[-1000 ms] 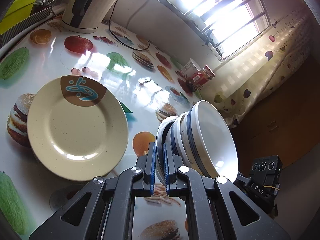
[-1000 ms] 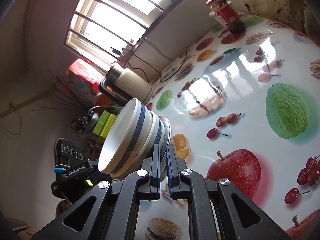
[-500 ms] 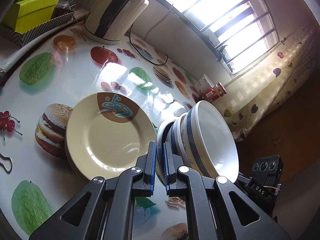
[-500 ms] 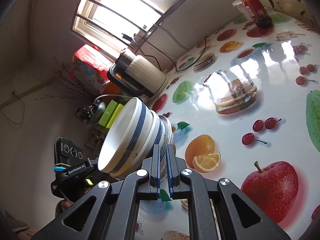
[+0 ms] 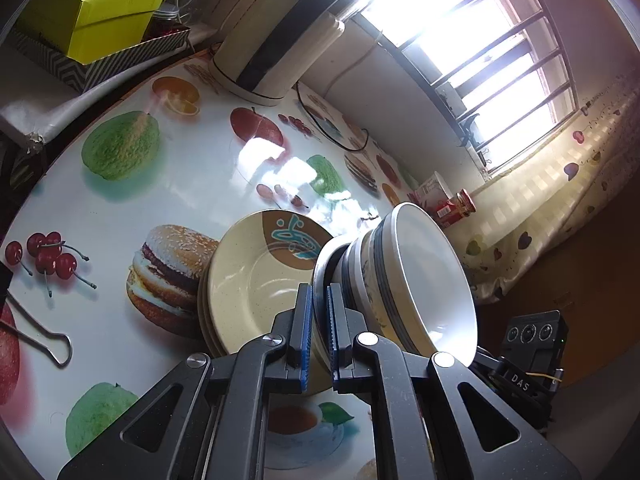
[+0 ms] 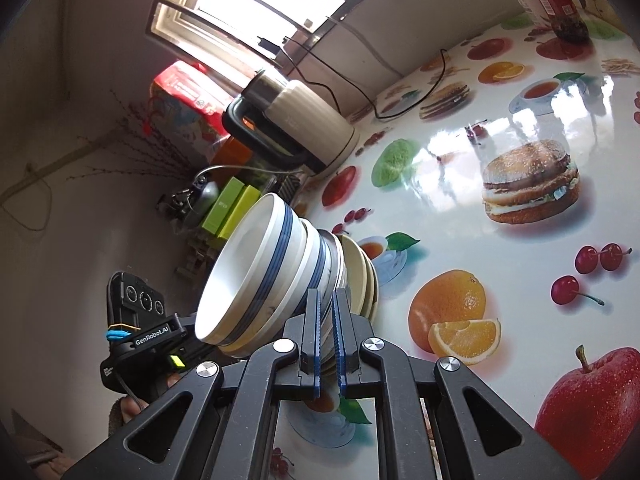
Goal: Organize plates and bowls
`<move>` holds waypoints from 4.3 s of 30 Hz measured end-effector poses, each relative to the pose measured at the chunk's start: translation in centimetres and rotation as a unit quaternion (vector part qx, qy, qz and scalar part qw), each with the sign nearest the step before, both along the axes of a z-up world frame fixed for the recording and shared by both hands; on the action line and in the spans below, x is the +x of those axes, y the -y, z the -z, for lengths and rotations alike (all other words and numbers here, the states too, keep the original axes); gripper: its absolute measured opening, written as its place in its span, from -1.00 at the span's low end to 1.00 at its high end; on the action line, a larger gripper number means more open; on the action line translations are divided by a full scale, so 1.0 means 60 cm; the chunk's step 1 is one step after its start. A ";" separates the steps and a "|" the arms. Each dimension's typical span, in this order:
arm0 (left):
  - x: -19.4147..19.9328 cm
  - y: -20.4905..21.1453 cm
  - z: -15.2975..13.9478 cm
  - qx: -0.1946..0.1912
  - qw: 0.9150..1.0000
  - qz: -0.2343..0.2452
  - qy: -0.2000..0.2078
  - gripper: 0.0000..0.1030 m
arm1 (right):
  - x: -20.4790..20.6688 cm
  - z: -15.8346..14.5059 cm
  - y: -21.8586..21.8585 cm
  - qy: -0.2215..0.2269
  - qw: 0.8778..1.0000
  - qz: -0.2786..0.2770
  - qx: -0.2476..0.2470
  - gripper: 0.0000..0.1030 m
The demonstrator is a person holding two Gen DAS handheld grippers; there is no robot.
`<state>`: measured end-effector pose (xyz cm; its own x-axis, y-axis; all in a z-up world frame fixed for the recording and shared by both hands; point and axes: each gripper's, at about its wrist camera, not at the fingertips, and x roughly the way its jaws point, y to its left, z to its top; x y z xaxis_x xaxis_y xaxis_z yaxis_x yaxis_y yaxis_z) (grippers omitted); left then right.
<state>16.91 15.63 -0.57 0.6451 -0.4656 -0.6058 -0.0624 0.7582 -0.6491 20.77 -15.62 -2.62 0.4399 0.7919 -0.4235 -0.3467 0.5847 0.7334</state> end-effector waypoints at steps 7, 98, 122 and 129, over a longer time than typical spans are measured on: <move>0.007 -0.022 0.011 0.001 1.000 -0.011 -0.006 -0.89 | 0.022 0.010 -0.028 -0.007 1.000 -0.015 -0.004 -0.84; -0.181 0.139 0.000 0.309 0.950 -0.031 -0.010 -0.46 | -0.173 -0.033 -0.072 0.105 0.967 0.021 -0.230 0.25; -0.204 0.149 0.062 0.319 0.946 -0.020 -0.048 -0.46 | -0.207 0.027 -0.093 0.072 0.943 0.048 -0.321 0.45; -0.204 0.150 0.063 0.323 0.945 -0.019 -0.050 -0.46 | -0.205 0.033 -0.092 0.066 0.943 0.052 -0.323 0.45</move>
<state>4.70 6.61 -4.34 0.5779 0.0456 -0.8148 -0.1345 0.9901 -0.0400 8.46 -10.11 -4.57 0.5833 0.3363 -0.7393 -0.3256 0.9307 0.1665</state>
